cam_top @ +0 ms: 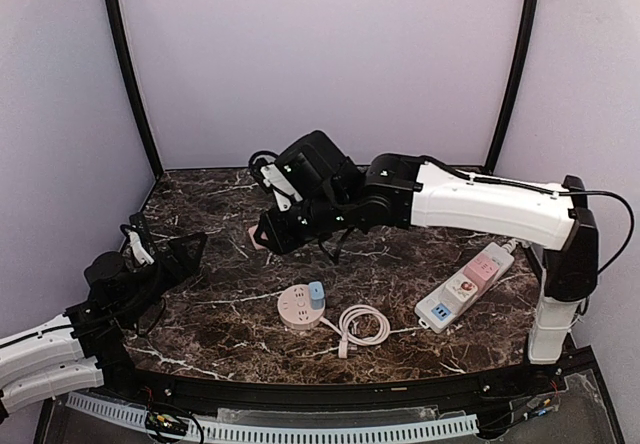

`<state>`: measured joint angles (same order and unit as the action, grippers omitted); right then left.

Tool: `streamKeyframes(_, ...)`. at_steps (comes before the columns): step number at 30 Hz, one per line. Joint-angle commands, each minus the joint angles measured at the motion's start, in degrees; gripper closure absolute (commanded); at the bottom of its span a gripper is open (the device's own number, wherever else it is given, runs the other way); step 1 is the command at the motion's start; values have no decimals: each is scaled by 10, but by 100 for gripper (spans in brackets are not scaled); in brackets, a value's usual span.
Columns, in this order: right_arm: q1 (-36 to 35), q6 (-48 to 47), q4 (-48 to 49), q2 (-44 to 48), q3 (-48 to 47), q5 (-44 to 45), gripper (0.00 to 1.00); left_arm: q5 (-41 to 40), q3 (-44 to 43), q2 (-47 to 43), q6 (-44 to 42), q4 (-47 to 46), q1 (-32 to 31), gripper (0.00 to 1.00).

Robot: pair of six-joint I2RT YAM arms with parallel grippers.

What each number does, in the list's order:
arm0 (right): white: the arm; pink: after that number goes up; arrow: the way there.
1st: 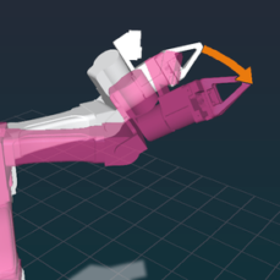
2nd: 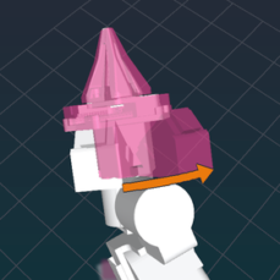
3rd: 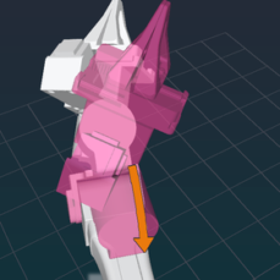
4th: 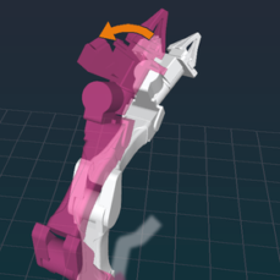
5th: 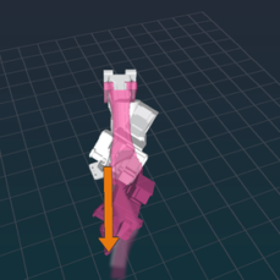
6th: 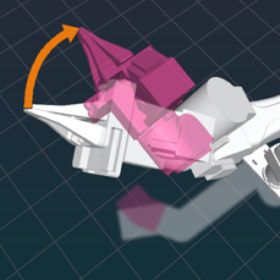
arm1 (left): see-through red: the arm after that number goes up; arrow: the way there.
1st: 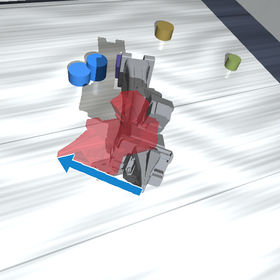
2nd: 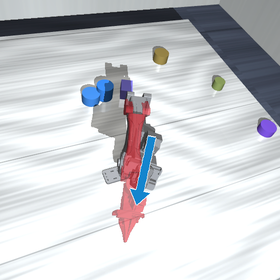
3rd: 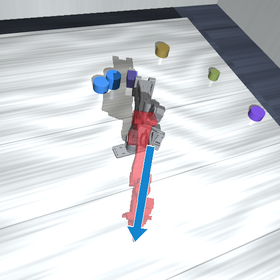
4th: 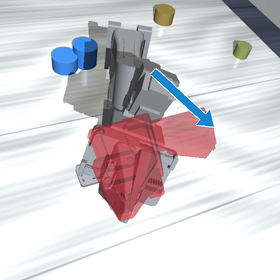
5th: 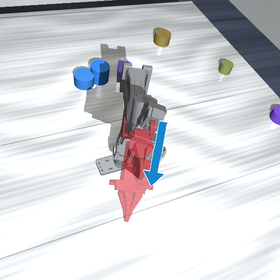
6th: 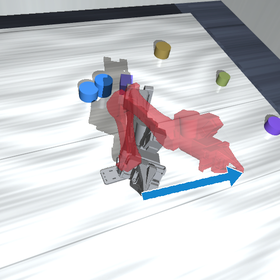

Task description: Insert the plug

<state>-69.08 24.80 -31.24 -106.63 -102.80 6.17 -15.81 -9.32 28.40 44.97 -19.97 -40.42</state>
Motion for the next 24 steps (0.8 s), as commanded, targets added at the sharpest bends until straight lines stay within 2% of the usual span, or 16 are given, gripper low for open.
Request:
streamKeyframes(1, 20, 42, -120, -40, -59, -58, 100, 14, 21, -1, -6, -36, -3, 1)
streamKeyframes(3, 25, 45, -150, -60, -81, -90, 100, 17, 23, 0, -6, -38, -3, 1)
streamKeyframes(8, 31, 41, -229, -109, -143, -89, 100, 25, 23, -1, -3, -41, -3, 1)
streamKeyframes(24, 51, 139, -318, -203, -205, -170, 100, 42, 45, -8, 12, -68, -3, 1)
